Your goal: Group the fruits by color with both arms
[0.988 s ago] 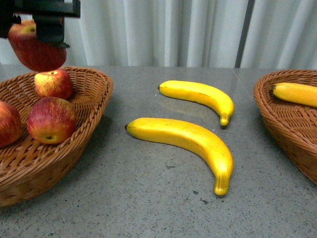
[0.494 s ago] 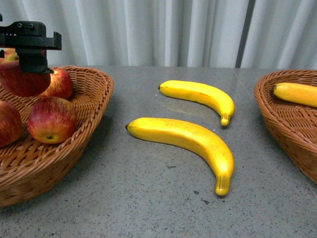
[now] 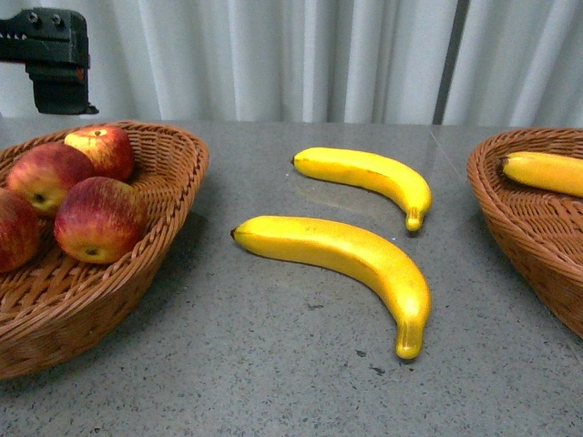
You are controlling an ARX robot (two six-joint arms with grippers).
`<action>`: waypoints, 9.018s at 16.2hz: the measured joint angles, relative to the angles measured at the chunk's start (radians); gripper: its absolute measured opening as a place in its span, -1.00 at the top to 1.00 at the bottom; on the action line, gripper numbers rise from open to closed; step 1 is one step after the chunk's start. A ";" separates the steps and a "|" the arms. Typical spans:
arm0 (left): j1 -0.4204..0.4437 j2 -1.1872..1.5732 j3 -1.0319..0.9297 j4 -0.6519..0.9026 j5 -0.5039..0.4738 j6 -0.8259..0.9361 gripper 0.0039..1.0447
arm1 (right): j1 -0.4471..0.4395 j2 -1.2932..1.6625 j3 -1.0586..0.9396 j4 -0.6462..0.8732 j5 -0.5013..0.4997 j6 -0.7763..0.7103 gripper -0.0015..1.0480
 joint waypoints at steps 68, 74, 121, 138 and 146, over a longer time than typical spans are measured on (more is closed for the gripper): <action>0.146 -1.452 -0.929 -0.059 0.235 -0.004 -0.88 | 0.601 1.775 1.136 0.187 -0.122 -0.216 -0.87; 0.146 -1.452 -0.929 -0.060 0.235 -0.004 -0.88 | 0.559 1.868 1.239 -0.035 -0.065 -0.393 -0.87; 0.146 -1.452 -0.929 -0.060 0.235 -0.004 -0.88 | 0.266 2.122 1.682 -0.169 -0.287 -0.426 -0.87; 0.146 -1.452 -0.929 -0.059 0.235 -0.004 -0.88 | 0.309 2.391 1.970 -0.474 -0.113 -0.483 -0.38; 0.146 -1.452 -0.929 -0.060 0.235 -0.004 -0.88 | 0.245 2.262 1.864 -0.237 -0.300 -0.211 0.32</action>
